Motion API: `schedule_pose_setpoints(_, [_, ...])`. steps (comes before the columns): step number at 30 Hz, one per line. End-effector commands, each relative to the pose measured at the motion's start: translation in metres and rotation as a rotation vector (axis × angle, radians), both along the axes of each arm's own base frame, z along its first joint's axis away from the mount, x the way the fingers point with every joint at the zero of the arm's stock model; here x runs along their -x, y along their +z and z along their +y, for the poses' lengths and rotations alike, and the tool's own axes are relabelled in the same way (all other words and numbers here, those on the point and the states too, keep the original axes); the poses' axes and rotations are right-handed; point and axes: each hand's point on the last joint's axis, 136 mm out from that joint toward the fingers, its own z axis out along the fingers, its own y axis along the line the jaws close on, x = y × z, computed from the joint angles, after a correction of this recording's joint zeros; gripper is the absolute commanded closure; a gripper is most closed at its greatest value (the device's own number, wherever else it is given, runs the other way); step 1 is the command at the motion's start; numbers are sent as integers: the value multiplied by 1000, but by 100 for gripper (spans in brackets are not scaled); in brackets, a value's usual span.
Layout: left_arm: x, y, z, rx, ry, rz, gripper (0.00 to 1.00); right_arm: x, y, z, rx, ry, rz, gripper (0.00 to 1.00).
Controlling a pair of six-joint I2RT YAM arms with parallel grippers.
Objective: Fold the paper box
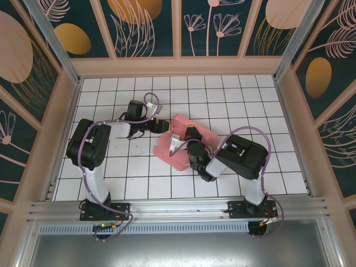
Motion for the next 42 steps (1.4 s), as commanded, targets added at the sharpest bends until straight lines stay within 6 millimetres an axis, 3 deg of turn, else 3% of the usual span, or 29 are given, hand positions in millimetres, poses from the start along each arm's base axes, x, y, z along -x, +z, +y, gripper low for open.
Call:
schedule_pose_setpoints(1, [-8, 7, -4, -30, -1, -84, 37, 0, 6, -5, -47, -15, -16, 100])
schedule_pose_setpoints(9, [-4, -3, -12, -45, -44, -64, 47, 0, 5, -2, -58, -4, 1, 100])
schedule_pose_setpoints(42, [6, -7, -35, 14, -90, -112, 49, -8, -3, 0, -119, -5, 96, 100])
